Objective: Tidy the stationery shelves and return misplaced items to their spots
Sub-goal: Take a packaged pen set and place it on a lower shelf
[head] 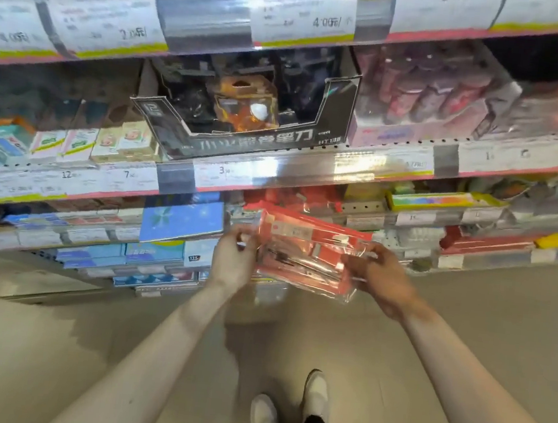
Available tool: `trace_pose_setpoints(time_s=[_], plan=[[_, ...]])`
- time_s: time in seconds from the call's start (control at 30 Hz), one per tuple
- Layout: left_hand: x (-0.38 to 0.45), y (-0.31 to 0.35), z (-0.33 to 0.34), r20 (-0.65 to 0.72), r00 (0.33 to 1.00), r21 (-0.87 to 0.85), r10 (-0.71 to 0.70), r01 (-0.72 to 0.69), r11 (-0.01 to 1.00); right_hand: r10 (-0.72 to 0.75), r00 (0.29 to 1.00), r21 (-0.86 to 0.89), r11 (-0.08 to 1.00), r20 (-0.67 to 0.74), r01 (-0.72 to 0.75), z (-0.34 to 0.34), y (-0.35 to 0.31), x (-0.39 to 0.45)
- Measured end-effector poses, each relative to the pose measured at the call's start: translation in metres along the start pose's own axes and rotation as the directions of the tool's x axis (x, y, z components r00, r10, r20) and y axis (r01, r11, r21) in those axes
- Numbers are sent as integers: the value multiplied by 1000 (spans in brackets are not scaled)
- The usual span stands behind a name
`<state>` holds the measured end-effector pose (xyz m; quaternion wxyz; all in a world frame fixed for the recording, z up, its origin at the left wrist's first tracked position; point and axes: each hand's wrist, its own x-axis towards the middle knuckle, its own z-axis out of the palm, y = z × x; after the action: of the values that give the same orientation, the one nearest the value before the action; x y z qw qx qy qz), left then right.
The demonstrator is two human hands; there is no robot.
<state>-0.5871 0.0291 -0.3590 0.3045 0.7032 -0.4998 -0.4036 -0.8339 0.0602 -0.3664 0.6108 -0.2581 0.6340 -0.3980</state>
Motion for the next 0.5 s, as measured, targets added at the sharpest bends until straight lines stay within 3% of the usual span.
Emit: trace_pose_setpoints(time_s=[0.23, 0.37, 0.5], plan=[[30, -5, 11, 49, 995, 79, 91, -94, 992, 1, 1000, 19, 1000, -6, -1, 3, 16, 15], [59, -2, 18, 89, 987, 101, 134, -142, 985, 5, 998, 129, 992, -61, 3, 10, 18, 28], [76, -15, 28, 35, 992, 92, 119, -122, 988, 46, 991, 304, 953, -126, -6, 24, 15, 52]])
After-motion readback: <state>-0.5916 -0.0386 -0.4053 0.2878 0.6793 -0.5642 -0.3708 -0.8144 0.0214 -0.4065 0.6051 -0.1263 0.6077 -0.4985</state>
